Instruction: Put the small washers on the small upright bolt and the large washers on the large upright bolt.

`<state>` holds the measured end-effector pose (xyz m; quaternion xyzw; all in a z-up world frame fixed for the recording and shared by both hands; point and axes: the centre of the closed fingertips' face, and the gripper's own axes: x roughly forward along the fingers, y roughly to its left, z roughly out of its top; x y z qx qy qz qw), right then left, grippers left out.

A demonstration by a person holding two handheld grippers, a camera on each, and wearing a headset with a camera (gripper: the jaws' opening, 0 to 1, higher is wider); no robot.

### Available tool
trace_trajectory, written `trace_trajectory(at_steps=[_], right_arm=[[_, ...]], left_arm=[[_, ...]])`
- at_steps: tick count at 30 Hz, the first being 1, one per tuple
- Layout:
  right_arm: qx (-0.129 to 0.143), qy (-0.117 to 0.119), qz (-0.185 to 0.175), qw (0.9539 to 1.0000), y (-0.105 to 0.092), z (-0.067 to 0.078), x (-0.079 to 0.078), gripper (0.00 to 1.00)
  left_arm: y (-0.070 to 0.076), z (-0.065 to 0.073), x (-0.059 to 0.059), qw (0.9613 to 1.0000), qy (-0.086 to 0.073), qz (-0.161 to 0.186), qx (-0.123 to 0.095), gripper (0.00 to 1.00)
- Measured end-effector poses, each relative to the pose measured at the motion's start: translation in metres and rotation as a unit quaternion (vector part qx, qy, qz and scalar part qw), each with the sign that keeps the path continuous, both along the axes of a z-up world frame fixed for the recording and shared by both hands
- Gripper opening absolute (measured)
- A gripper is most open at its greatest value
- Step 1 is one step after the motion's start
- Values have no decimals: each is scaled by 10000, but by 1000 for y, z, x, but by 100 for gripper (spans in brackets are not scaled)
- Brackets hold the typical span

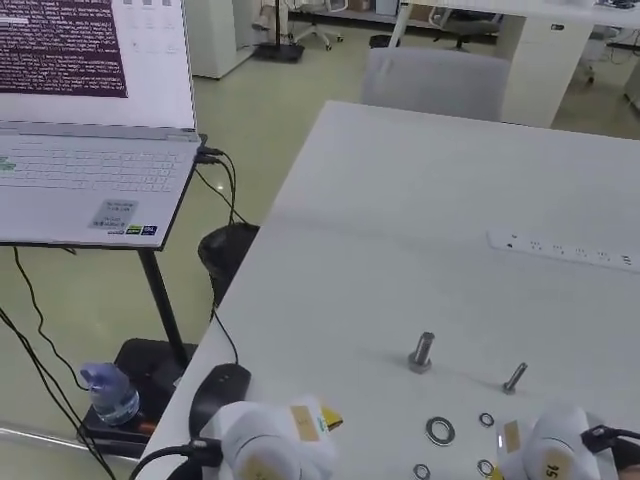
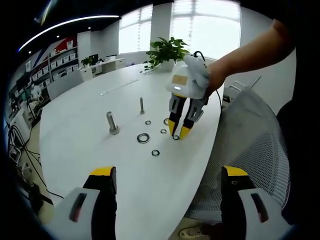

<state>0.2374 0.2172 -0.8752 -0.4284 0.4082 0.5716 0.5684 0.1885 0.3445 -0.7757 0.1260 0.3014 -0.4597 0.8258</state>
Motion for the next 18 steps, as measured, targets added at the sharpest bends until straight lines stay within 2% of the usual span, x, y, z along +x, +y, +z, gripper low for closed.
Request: trace_trajectory(at_steps=[10, 13, 18], right_arm=[[-297, -16, 89, 9995, 0, 0, -1, 14], [-293, -3, 75, 9995, 0, -1, 0, 13], [-186, -3, -44, 9998, 1, -1, 0, 13]], left_arm=[[1, 0, 0, 9999, 11, 133, 56, 83], [0, 3, 2, 9998, -30, 182, 68, 83], [-3, 4, 2, 9994, -3, 330, 40, 81]])
